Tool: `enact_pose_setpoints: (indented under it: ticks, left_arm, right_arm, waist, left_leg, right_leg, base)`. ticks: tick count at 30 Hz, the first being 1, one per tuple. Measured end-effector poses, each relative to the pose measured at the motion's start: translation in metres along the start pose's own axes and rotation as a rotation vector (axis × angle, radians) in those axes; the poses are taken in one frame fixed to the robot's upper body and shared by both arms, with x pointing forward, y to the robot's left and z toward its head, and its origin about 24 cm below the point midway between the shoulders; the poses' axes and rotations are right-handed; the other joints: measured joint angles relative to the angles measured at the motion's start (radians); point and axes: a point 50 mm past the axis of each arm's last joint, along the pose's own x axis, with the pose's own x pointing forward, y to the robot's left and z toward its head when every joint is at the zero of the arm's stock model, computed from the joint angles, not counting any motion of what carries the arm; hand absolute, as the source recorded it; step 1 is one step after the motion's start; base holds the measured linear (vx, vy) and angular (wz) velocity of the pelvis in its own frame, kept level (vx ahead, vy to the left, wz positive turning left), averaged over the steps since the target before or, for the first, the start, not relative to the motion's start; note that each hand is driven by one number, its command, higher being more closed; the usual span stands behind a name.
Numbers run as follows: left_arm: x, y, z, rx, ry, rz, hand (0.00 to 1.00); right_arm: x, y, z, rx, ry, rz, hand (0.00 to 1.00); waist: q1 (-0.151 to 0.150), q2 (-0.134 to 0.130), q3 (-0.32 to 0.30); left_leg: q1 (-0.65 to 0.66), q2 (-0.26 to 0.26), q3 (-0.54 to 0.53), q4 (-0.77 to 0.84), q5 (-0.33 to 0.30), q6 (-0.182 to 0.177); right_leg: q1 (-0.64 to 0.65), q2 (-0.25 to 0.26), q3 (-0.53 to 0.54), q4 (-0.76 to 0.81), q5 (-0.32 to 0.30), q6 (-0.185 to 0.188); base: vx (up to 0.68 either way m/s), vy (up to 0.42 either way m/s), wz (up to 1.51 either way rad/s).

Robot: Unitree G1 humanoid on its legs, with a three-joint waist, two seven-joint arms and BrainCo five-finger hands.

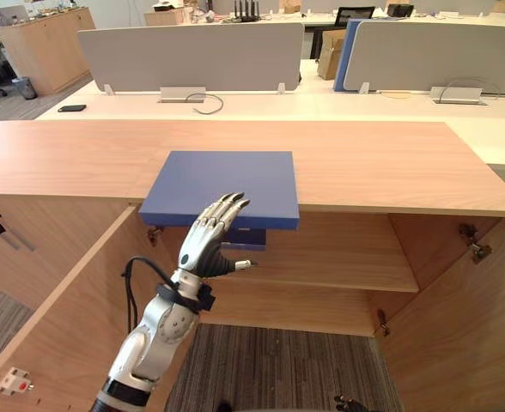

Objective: Walk over to the cabinet, pick up the folder, carry it to the office cabinet, place the folder inside the office cabinet, then close the office cabinet door

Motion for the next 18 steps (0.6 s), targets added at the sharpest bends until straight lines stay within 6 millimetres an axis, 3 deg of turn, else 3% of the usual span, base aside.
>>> enact_pose_setpoints:
  ticks: [18]
  left_arm:
    - [0.001,-0.005,-0.028,0.184,0.04,-0.103,0.0]
  right_arm:
    - [0.001,0.001,0.005,-0.039,-0.011,-0.005,0.0]
  waist:
    - [-0.015,-0.005,0.005]
  left_leg:
    - [0.014,0.001,0.016,0.0,-0.009,-0.001]
  right_leg:
    - [0.01,-0.001,0.017,-0.004,0.0,0.0]
  base:
    - [0.0,0.001,-0.02]
